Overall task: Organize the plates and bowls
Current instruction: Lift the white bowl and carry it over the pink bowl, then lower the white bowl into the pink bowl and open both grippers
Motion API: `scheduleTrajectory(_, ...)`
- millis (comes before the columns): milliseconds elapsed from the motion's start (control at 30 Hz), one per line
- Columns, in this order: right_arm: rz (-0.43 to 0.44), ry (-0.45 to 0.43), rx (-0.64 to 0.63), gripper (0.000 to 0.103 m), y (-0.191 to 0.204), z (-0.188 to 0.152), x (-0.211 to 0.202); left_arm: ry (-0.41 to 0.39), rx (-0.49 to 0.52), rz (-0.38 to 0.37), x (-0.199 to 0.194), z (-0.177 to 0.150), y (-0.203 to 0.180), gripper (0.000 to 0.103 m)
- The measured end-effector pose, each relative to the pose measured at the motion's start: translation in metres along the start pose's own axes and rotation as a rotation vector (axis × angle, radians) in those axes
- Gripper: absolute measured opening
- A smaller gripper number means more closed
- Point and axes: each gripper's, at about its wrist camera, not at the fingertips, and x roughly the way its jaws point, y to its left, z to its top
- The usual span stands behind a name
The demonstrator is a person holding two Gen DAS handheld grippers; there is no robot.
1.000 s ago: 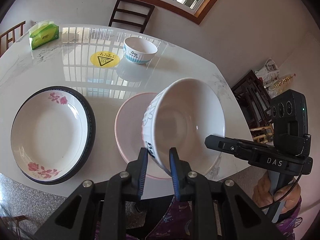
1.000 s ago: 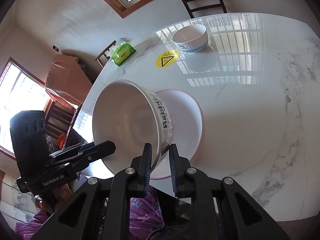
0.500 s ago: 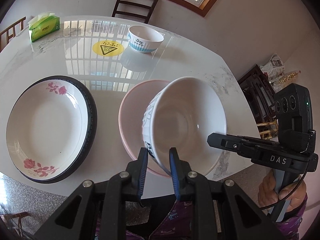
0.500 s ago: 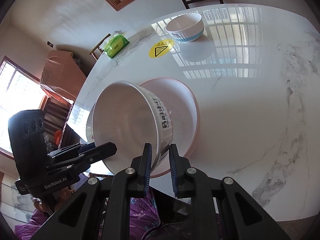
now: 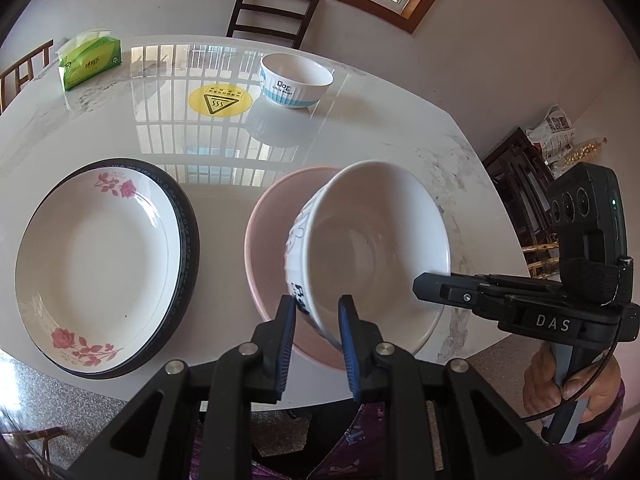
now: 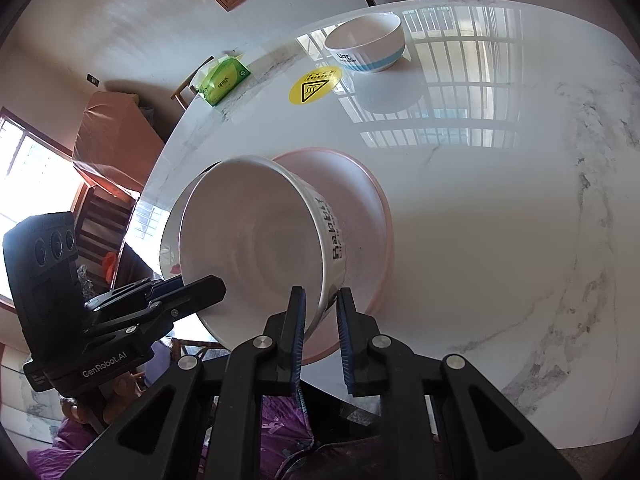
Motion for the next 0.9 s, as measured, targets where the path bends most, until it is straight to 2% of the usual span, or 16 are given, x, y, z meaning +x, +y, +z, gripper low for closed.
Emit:
scheduleTrajectory(533, -0.013, 0.019, 0.016, 0.016, -0.0051, 0.0068, 0.0052, 0.013, 0.015, -0.003, 0.0015, 0.0010, -0.0001, 0.025)
scheduleTrajectory(900, -0.036, 0.030, 0.010, 0.016, -0.0017, 0.0081, 0.0060, 0.029, 0.025, -0.003, 0.0016, 0.0019, -0.0021, 0.031)
